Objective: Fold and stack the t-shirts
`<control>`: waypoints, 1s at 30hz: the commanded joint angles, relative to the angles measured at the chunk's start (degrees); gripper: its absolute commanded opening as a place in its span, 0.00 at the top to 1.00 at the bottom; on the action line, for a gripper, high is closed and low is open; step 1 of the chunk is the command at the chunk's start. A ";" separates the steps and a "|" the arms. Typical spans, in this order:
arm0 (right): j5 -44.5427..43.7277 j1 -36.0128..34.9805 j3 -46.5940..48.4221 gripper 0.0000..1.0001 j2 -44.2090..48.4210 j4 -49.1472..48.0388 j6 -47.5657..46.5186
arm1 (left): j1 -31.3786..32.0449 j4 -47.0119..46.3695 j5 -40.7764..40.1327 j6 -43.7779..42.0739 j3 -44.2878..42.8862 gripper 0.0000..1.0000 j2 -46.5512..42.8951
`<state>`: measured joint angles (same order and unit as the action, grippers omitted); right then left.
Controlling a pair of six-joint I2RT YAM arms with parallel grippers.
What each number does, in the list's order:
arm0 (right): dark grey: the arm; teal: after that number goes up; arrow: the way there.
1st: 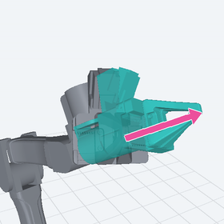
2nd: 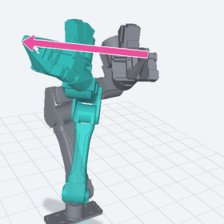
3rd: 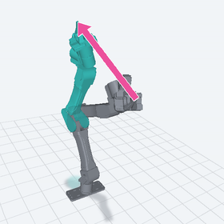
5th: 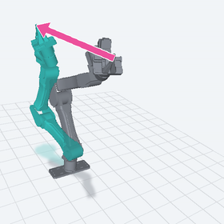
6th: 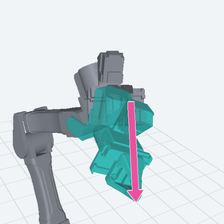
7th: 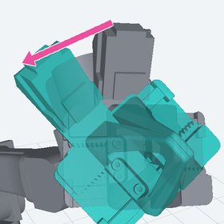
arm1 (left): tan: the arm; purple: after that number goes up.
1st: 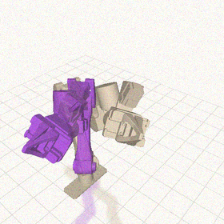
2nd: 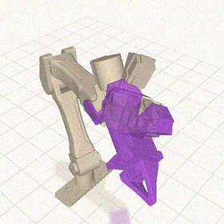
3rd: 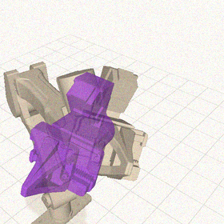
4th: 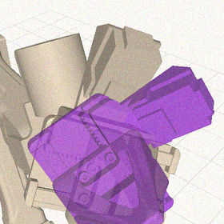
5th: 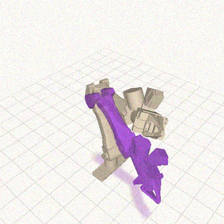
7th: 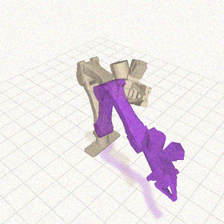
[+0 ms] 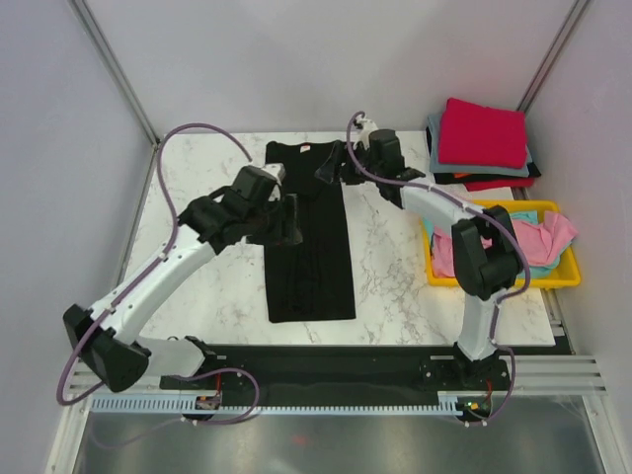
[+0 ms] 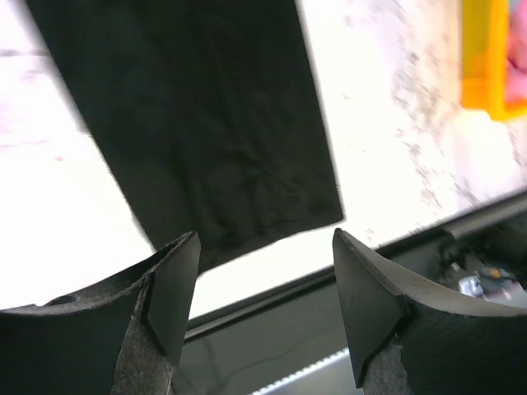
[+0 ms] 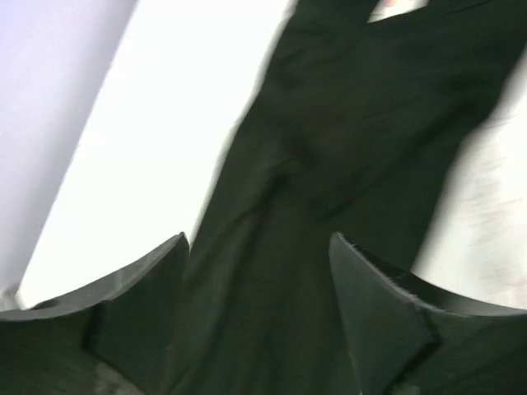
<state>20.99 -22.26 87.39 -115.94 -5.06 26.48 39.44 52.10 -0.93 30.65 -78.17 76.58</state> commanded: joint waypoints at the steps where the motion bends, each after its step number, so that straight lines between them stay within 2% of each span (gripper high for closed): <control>1: 0.97 -7.96 -7.75 0.25 8.70 2.07 0.58 | -5.59 3.72 -6.27 -6.57 3.28 0.27 -6.33; 2: 1.24 -11.28 -9.25 0.31 10.45 2.33 1.29 | -8.04 3.19 -6.54 -7.79 4.68 0.27 -9.92; 3: 2.03 -12.88 -11.87 0.45 11.17 2.42 2.16 | -9.19 2.58 -6.72 -8.50 7.39 0.27 -11.52; 6: 1.77 -18.42 -16.54 0.60 12.67 1.02 6.12 | -14.20 -1.11 -4.10 -10.44 13.02 0.27 -17.50; 9: 1.07 -22.55 -18.74 0.61 12.58 0.40 8.67 | -17.90 -3.67 -1.02 -10.70 17.33 0.27 -20.58; 13: 0.19 -26.42 -22.53 0.62 11.44 -2.32 10.43 | -18.96 -5.51 -0.04 -10.26 21.56 0.28 -21.55; 17: 0.37 -27.22 -27.35 0.63 11.43 -3.90 11.23 | -19.14 -7.09 0.58 -9.65 24.38 0.28 -22.43; 21: 0.54 -27.22 -37.53 0.64 15.90 -6.28 11.93 | -19.23 -7.71 0.58 -9.47 25.87 0.28 -22.79; 26: -3.31 -27.31 -42.03 0.64 21.71 -2.77 11.32 | -19.23 -7.97 0.67 -9.21 26.14 0.29 -22.79; 30: -4.55 -27.83 -39.33 0.59 26.37 1.53 9.91 | -19.23 -9.11 0.58 -9.03 27.02 0.29 -22.96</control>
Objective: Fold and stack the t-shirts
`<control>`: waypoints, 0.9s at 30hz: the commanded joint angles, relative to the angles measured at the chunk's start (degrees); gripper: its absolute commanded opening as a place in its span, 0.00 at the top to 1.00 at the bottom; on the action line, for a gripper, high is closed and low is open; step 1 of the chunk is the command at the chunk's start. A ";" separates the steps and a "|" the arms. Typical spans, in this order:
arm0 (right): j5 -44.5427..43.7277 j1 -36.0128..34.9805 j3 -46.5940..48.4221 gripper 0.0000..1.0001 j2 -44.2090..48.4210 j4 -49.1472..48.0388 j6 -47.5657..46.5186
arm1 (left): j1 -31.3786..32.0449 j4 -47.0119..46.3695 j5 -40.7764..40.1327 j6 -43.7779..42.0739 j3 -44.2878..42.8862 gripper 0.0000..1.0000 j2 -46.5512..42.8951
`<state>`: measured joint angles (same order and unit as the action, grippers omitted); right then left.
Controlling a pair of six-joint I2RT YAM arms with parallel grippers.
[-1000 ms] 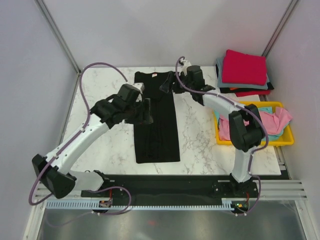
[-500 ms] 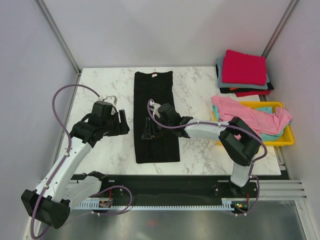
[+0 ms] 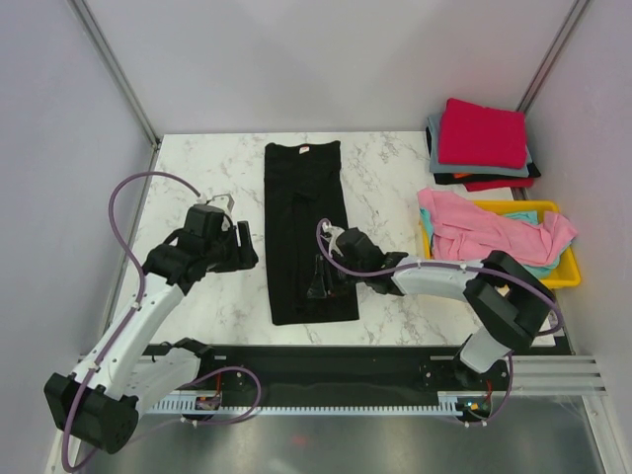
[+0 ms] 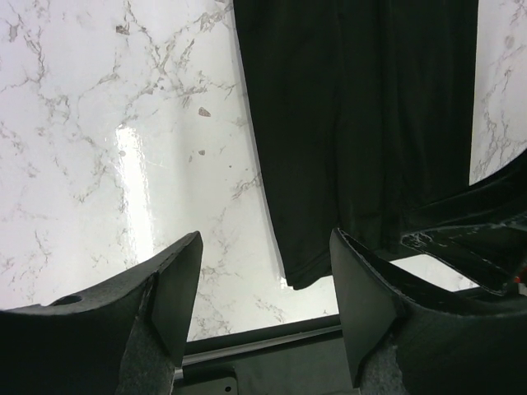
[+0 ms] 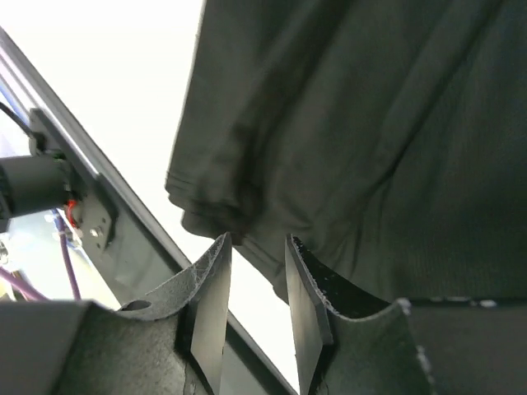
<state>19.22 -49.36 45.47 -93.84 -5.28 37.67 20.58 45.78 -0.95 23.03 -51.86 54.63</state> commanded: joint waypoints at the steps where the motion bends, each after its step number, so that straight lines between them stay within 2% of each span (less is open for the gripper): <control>1: -3.31 -1.17 3.99 0.59 4.37 2.89 -2.15 | -0.36 -2.89 0.60 -1.41 0.88 0.29 -1.11; 8: -4.11 -5.04 16.29 0.60 -3.53 7.39 -3.39 | -0.28 -3.68 0.69 -1.32 1.67 0.29 -2.69; 12: -3.93 -6.45 19.12 0.60 -10.03 6.95 -3.13 | -0.36 -3.85 0.60 -1.32 1.85 0.29 -2.69; 17: -5.07 -6.62 18.17 0.60 -12.77 6.68 -3.39 | -0.36 -4.12 0.60 -1.49 2.02 0.29 -2.60; 23: -8.23 -6.45 11.94 0.60 -7.24 8.09 -4.18 | -0.36 -4.21 0.69 -1.58 2.11 0.29 -2.42; 27: -9.20 -6.53 6.39 0.59 2.49 10.46 -4.01 | -0.36 -4.29 0.60 -1.49 2.20 0.29 -1.64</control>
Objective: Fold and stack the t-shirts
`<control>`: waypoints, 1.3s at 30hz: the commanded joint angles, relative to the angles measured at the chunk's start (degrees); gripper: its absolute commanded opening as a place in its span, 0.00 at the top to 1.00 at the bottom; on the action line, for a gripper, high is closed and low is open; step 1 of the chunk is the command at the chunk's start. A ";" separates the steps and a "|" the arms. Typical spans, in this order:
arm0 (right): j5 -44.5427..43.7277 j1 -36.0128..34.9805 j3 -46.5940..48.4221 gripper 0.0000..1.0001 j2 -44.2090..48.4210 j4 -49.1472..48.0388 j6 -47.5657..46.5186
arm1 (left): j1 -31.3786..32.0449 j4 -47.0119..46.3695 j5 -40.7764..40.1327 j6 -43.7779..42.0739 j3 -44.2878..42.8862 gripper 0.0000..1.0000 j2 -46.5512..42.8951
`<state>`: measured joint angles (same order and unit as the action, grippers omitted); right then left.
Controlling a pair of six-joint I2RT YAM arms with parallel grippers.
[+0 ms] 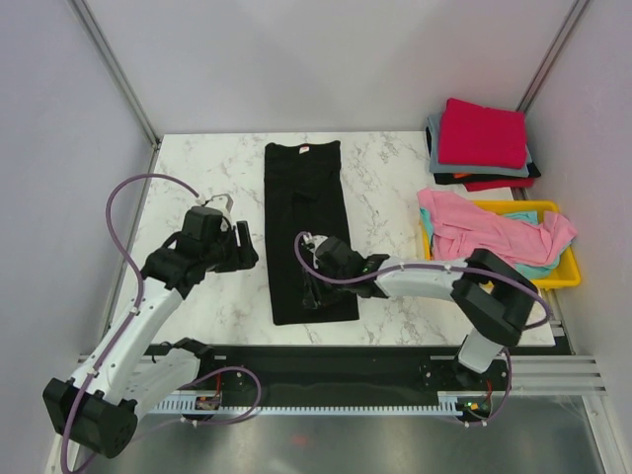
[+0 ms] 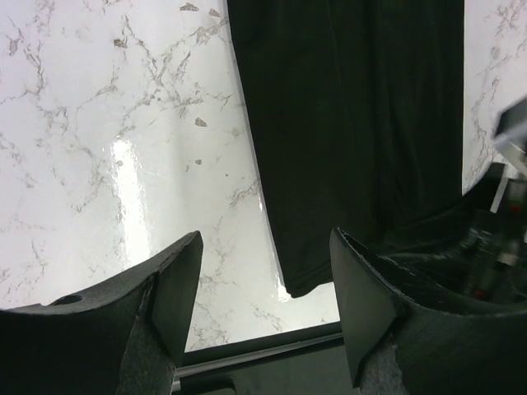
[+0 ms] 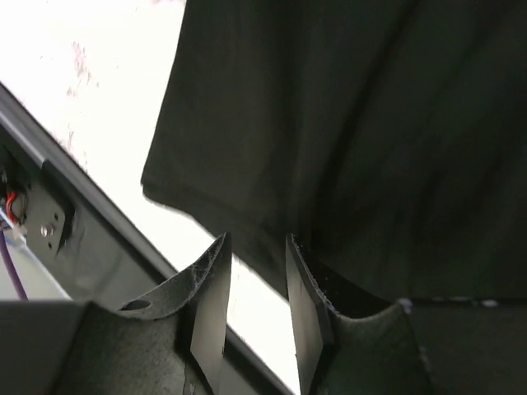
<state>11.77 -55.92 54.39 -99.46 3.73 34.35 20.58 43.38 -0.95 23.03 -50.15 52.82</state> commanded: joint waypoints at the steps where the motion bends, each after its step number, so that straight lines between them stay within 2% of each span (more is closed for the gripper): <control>1: -2.36 0.02 -4.45 0.59 9.97 2.07 -0.43 | -0.28 -1.80 0.60 -1.32 0.58 0.29 0.35; 4: -3.07 0.11 -6.31 0.55 16.74 4.27 -0.16 | -0.19 -1.80 2.35 -0.88 0.49 0.30 1.67; 6: -4.82 0.11 -6.84 0.50 21.29 7.06 -0.42 | -0.10 -1.80 4.11 0.43 0.75 0.30 2.37; 7: -5.78 0.11 -6.93 0.45 22.72 8.13 -0.42 | 0.25 -1.89 5.16 2.53 1.10 0.30 2.73; 8: -9.10 0.11 -7.37 0.34 24.21 9.44 -0.68 | 0.86 -2.33 5.78 3.94 1.98 0.30 3.08; 10: -13.07 0.98 -9.38 0.23 28.43 13.40 -0.34 | 3.92 -3.20 5.52 8.69 3.47 0.30 4.13; 11: -14.74 2.64 -10.43 0.14 30.62 14.80 0.19 | 5.86 -5.47 5.70 11.92 5.92 0.29 4.74; 14: -13.45 5.64 -15.44 0.09 33.10 15.52 1.16 | 7.28 -11.45 10.15 16.07 12.69 0.28 4.84; 16: -12.21 7.22 -17.38 0.09 34.33 15.52 2.12 | 7.54 -15.51 11.49 18.71 15.51 0.27 4.75; 21: -11.86 8.11 -21.52 0.09 33.46 13.42 2.57 | 7.64 -15.86 9.92 19.69 18.60 0.28 5.36; 27: -9.05 8.90 -23.80 0.13 28.20 8.15 3.53 | 8.33 -16.56 11.06 21.35 21.41 0.40 6.34; 31: -7.12 8.81 -24.24 0.22 25.02 6.03 4.23 | 9.13 -18.41 12.11 22.85 25.96 0.45 4.75; 33: -6.41 8.90 -24.51 0.26 25.02 5.42 4.76 | 9.74 -19.03 12.38 23.81 27.21 0.45 4.31; 37: -4.39 8.90 -25.56 0.40 25.11 4.10 6.34 | 11.76 -19.56 12.20 25.31 28.79 0.44 2.91; 39: -2.99 8.81 -26.35 0.42 24.67 2.87 6.96 | 12.64 -19.73 11.94 25.92 28.88 0.44 3.08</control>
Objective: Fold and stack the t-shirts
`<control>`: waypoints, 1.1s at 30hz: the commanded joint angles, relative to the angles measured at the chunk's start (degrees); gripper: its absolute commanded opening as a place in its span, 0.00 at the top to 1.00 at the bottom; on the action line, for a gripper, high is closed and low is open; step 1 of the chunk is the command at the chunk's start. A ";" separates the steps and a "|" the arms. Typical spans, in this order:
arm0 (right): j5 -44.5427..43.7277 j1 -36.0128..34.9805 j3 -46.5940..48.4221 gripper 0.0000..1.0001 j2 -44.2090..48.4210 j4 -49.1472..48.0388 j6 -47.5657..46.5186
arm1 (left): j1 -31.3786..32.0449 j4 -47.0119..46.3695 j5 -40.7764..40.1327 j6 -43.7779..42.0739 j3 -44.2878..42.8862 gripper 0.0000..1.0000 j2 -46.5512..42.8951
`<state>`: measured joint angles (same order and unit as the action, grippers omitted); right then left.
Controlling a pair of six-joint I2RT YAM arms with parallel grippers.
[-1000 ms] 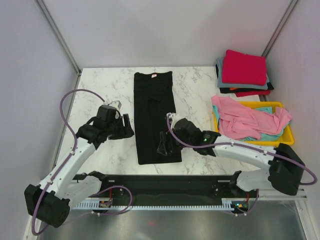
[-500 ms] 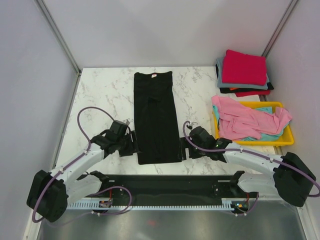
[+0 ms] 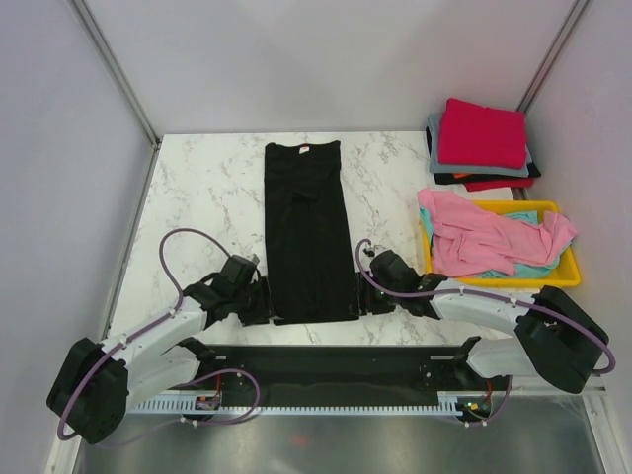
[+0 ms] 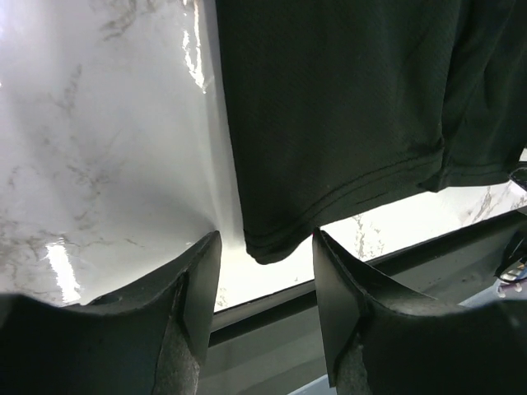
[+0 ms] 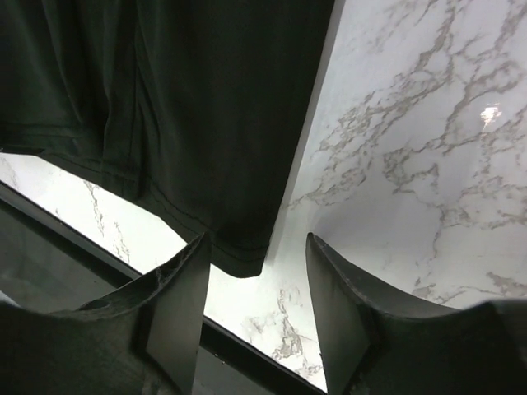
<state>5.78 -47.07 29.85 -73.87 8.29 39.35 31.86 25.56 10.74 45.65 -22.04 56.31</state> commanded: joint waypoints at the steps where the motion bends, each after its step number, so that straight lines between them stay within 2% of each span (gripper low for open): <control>1: 3.27 -0.04 -2.07 0.44 -1.10 -2.05 1.96 | 1.71 -2.01 -0.10 3.65 0.86 0.44 -0.24; 6: 4.32 -0.04 -2.69 0.54 -1.63 -3.81 2.74 | 3.65 -3.32 -1.07 5.15 0.86 0.44 2.48; 10: 4.68 -0.04 -3.65 0.58 -1.98 -4.95 3.18 | 3.91 -4.11 -1.51 5.59 0.77 0.54 2.84; 12: 4.59 -0.04 -4.00 0.60 -2.07 -5.66 3.36 | 3.91 -4.12 -1.95 5.51 0.60 0.56 2.49; 15: 4.41 -0.04 -4.18 0.68 -2.25 -6.01 3.36 | 4.00 -4.12 -2.74 4.81 0.07 0.80 2.57; 16: 4.41 -0.04 -4.18 0.72 -2.16 -5.92 3.36 | 4.00 -4.03 -2.83 4.45 -0.54 0.93 2.83; 17: 4.41 -0.13 -4.09 0.75 -1.90 -5.92 3.36 | 4.09 -4.03 -2.92 4.19 -0.81 0.98 3.01; 18: 4.59 -0.13 -4.18 0.77 -1.81 -5.75 3.36 | 4.18 -3.94 -2.83 3.84 -1.07 0.98 3.19; 22: 4.85 -0.04 -4.71 1.00 0.38 -4.34 4.24 | 6.28 -1.93 -2.56 5.50 -1.95 0.98 0.92; 29: 5.47 -0.74 -5.77 1.00 9.69 1.02 7.23 | 10.33 7.21 -3.97 9.11 -5.46 0.98 -7.87; 33: 4.95 -1.45 -1.48 1.00 12.69 4.53 7.58 | 10.59 13.80 -5.90 7.62 -12.82 0.98 -9.03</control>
<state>10.68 -48.03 24.34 -63.42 9.54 45.45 42.15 33.80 7.60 52.07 -28.53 48.45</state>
